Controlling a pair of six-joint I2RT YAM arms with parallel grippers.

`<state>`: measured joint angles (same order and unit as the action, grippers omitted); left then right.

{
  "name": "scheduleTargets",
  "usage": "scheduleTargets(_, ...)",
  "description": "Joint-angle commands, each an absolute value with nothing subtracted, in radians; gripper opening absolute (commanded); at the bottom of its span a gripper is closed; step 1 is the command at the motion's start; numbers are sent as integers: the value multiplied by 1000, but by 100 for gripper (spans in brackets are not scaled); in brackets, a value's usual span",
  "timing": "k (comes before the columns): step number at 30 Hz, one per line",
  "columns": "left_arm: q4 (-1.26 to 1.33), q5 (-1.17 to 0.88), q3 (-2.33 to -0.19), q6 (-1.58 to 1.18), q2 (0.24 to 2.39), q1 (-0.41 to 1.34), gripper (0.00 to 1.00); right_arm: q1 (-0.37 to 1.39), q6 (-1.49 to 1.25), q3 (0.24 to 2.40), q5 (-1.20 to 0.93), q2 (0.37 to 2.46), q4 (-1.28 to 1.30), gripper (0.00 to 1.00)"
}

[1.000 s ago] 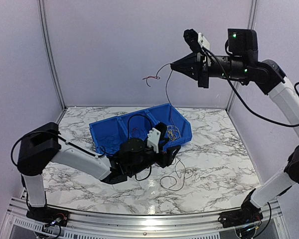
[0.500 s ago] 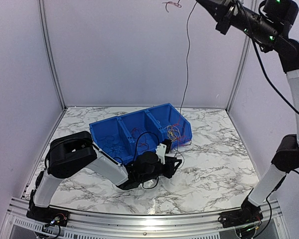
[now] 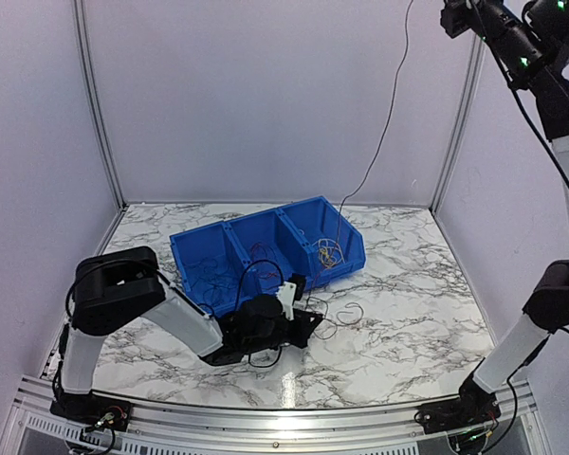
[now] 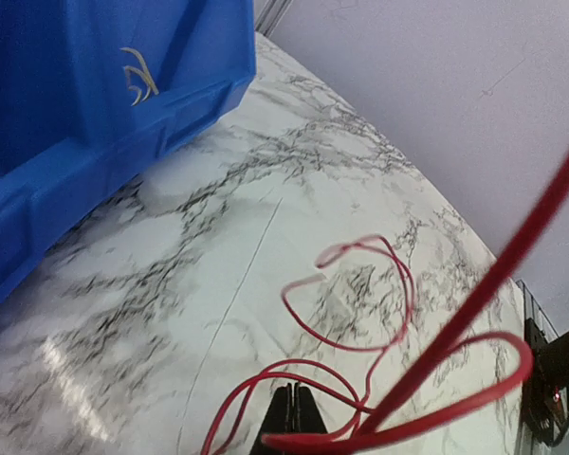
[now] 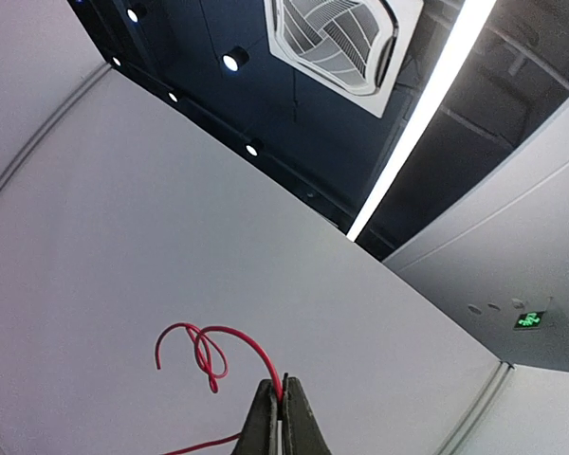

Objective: Untangle the cables

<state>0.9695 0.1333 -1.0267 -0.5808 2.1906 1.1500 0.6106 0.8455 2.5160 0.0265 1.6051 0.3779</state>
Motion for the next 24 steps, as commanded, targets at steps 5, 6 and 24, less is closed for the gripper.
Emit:
scheduleTargets(5, 903, 284, -592, -690, 1662, 1159, 0, 415, 774, 2306, 194, 1487, 280, 0)
scheduleTargets(6, 885, 312, -549, -687, 1598, 1162, 0, 385, 742, 2252, 185, 1461, 303, 0)
scheduleTargets(24, 417, 310, -497, -467, 1270, 1181, 0, 114, 703, 885, -50, 970, 456, 5)
